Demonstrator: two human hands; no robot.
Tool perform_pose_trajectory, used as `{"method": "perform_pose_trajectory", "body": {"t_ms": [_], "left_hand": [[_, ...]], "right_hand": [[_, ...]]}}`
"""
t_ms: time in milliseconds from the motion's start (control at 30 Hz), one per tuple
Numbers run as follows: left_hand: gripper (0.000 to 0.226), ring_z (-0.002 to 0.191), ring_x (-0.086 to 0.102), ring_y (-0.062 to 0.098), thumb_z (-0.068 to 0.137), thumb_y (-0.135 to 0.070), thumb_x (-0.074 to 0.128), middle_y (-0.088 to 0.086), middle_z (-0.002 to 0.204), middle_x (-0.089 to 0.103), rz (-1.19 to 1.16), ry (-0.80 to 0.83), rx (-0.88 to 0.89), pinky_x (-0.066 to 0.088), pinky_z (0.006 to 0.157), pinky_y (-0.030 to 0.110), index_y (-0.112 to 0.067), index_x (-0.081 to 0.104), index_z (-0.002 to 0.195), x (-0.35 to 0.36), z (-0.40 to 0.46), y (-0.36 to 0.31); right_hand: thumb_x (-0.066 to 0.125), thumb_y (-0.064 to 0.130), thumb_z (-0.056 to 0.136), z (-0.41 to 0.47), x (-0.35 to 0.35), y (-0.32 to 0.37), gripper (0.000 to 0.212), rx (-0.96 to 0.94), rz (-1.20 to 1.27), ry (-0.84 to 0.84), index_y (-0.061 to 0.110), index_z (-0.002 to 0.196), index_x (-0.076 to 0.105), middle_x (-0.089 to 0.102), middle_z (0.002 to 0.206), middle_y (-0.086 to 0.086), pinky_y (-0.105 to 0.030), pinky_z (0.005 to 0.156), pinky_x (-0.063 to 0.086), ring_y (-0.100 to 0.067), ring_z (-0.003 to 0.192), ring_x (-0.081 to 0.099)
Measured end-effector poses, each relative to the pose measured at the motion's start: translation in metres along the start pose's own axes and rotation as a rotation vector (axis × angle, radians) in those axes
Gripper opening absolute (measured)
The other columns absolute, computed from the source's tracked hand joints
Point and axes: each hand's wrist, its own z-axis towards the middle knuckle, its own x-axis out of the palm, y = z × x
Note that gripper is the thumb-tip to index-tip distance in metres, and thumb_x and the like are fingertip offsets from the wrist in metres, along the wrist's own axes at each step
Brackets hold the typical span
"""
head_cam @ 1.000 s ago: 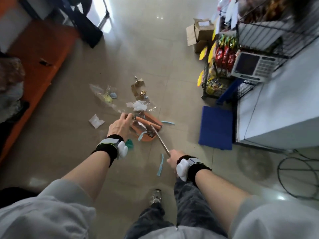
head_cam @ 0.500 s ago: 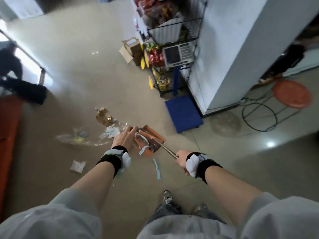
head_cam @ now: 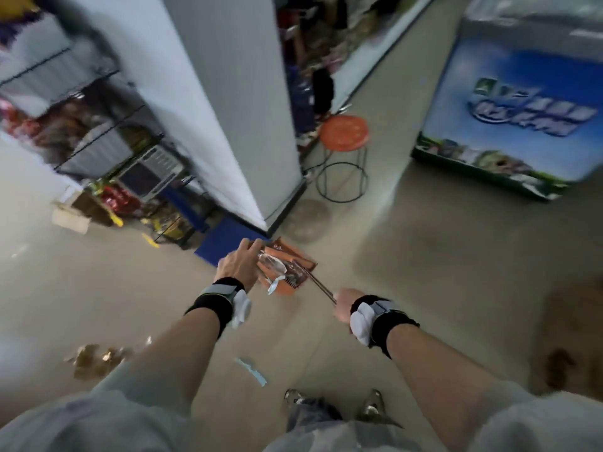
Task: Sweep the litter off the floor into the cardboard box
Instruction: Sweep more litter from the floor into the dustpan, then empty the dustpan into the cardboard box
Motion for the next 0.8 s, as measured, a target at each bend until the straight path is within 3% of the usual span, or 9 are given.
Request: {"method": "perform_pose_trajectory", "body": {"t_ms": [133, 300, 433, 600, 667, 733, 800], "left_hand": [[0.037, 0.092, 0.061, 0.039, 0.086, -0.01, 0.05, 0.004, 0.118, 0.05, 0.041, -0.003, 0.213, 0.042, 0.065, 0.043, -0.025, 0.048, 0.12, -0.005, 0.048, -0.106], [0.033, 0.091, 0.062, 0.038, 0.091, -0.014, 0.051, 0.003, 0.119, 0.051, 0.031, -0.022, 0.454, 0.051, 0.069, 0.046, -0.029, 0.049, 0.121, 0.002, 0.098, -0.221], [0.031, 0.084, 0.063, 0.036, 0.091, -0.012, 0.052, 0.001, 0.119, 0.055, 0.061, -0.057, 0.652, 0.047, 0.06, 0.041, -0.026, 0.051, 0.119, -0.004, 0.119, -0.311], [0.03, 0.078, 0.061, 0.037, 0.091, -0.01, 0.054, 0.006, 0.113, 0.053, 0.049, -0.053, 0.925, 0.047, 0.058, 0.04, -0.025, 0.05, 0.116, -0.016, 0.144, -0.418], [0.032, 0.074, 0.061, 0.038, 0.089, -0.01, 0.056, 0.007, 0.109, 0.051, 0.076, -0.047, 1.088, 0.048, 0.056, 0.042, -0.025, 0.048, 0.116, -0.026, 0.145, -0.475], [0.038, 0.076, 0.061, 0.037, 0.088, -0.009, 0.054, 0.008, 0.112, 0.051, 0.119, -0.088, 1.199, 0.042, 0.053, 0.038, -0.024, 0.048, 0.122, -0.04, 0.136, -0.524], [0.043, 0.085, 0.061, 0.037, 0.087, -0.007, 0.054, 0.009, 0.117, 0.051, 0.136, -0.105, 1.295, 0.041, 0.057, 0.038, -0.022, 0.048, 0.127, -0.053, 0.125, -0.563]], "right_hand": [[0.067, 0.015, 0.068, -0.032, -0.004, -0.096, 0.019, 0.16, 0.135, -0.074, 0.015, 0.086, 0.061, 0.068, 0.071, -0.002, -0.033, 0.062, 0.06, -0.023, 0.055, 0.067], [0.067, 0.021, 0.07, -0.084, -0.012, -0.187, 0.021, 0.288, 0.35, -0.154, 0.022, 0.088, 0.056, 0.062, 0.072, 0.002, -0.033, 0.062, 0.057, -0.026, 0.066, 0.066], [0.053, 0.03, 0.089, -0.143, -0.031, -0.224, 0.018, 0.378, 0.596, -0.274, 0.017, 0.101, 0.059, 0.063, 0.086, -0.004, -0.028, 0.067, 0.048, -0.027, 0.069, 0.061], [0.054, 0.032, 0.09, -0.183, -0.034, -0.271, 0.027, 0.559, 0.792, -0.403, 0.016, 0.111, 0.058, 0.066, 0.095, -0.008, -0.029, 0.066, 0.05, -0.028, 0.072, 0.06], [0.057, 0.027, 0.087, -0.202, -0.033, -0.29, 0.032, 0.649, 0.896, -0.44, 0.013, 0.115, 0.058, 0.066, 0.102, -0.01, -0.035, 0.072, 0.056, -0.033, 0.084, 0.065], [0.055, 0.026, 0.09, -0.219, -0.033, -0.302, 0.031, 0.711, 0.958, -0.485, 0.011, 0.116, 0.059, 0.065, 0.111, -0.012, -0.035, 0.077, 0.051, -0.034, 0.093, 0.063], [0.054, 0.029, 0.092, -0.237, -0.034, -0.31, 0.029, 0.779, 1.011, -0.551, 0.01, 0.114, 0.06, 0.065, 0.11, -0.012, -0.031, 0.072, 0.046, -0.033, 0.094, 0.063]]}}
